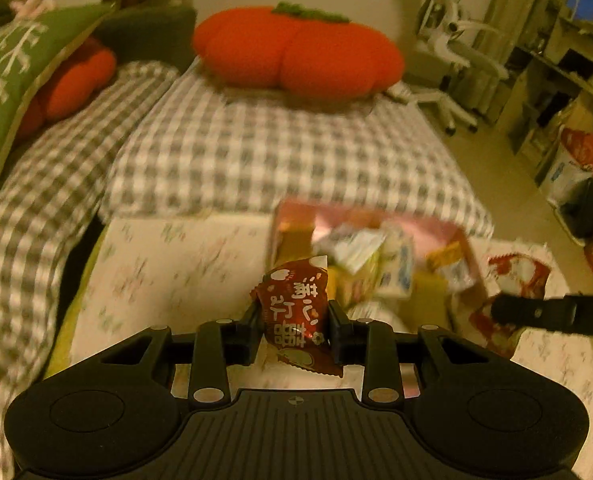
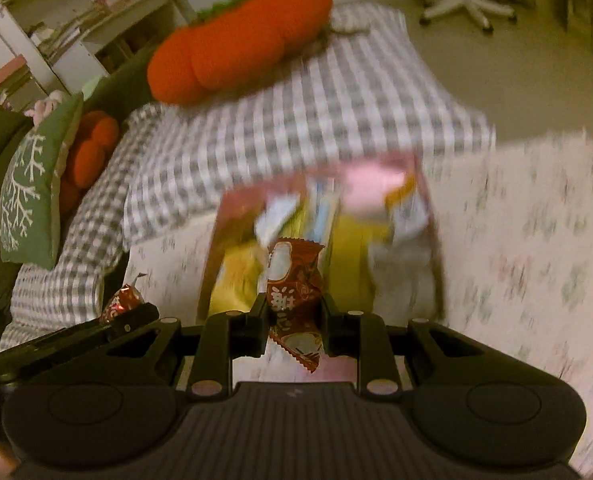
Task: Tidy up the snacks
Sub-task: 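Drop both red wrappers into the silver box and open both grippers, then withdraw both grippers toward the pink bar and silver packet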
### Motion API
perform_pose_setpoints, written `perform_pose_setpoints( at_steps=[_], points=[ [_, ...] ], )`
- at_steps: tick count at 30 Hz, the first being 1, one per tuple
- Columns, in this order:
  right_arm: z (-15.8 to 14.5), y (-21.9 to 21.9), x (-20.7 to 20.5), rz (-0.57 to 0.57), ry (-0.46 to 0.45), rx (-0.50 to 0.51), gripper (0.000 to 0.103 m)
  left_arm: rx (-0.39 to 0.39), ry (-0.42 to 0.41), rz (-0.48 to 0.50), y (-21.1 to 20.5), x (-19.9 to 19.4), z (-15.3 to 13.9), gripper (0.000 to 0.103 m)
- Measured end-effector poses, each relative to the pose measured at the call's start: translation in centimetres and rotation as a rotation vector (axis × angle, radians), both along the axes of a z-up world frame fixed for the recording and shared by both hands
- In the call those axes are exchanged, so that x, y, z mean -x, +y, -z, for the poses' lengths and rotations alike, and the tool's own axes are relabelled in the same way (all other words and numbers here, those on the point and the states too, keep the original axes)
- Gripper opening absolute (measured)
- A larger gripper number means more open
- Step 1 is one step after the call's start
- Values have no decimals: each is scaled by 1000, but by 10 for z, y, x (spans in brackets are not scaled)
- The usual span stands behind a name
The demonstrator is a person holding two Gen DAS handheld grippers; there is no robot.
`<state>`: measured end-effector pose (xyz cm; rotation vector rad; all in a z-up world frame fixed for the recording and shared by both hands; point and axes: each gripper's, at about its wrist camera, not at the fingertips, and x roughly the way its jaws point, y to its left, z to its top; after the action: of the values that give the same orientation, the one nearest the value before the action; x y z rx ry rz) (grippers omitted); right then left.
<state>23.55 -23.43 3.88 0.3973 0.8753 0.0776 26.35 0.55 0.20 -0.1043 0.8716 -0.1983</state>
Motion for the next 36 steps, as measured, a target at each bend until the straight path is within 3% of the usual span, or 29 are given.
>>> perform_pose_setpoints(
  at_steps=[3, 8, 12, 17, 22, 24, 27, 31, 36],
  points=[
    [-3, -16, -12, 22, -22, 32, 23, 39, -12, 10, -8, -15, 1, 31],
    [21, -37, -32, 59, 2, 24, 23, 83, -8, 27, -24, -40, 17, 31],
    [43, -41, -52, 73, 31, 28, 23, 215, 31, 46, -43, -52, 37, 31],
    [54, -47, -72, 80, 37, 4, 23, 269, 29, 95, -81, -67, 56, 31],
    [63, -64, -81, 137, 56, -120, 25, 337, 27, 58, -88, -86, 70, 33],
    [64, -67, -83, 155, 50, -155, 28, 344, 38, 64, -87, -88, 77, 41],
    [65, -65, -78, 152, 29, -131, 42, 334, 24, 38, -78, -82, 80, 56],
    [66, -69, -67, 161, 26, -79, 44, 340, -11, 32, -63, -76, 63, 60],
    [59, -82, -43, 174, 29, -113, 44, 207, -46, 58, -60, -60, 46, 60]
  ],
)
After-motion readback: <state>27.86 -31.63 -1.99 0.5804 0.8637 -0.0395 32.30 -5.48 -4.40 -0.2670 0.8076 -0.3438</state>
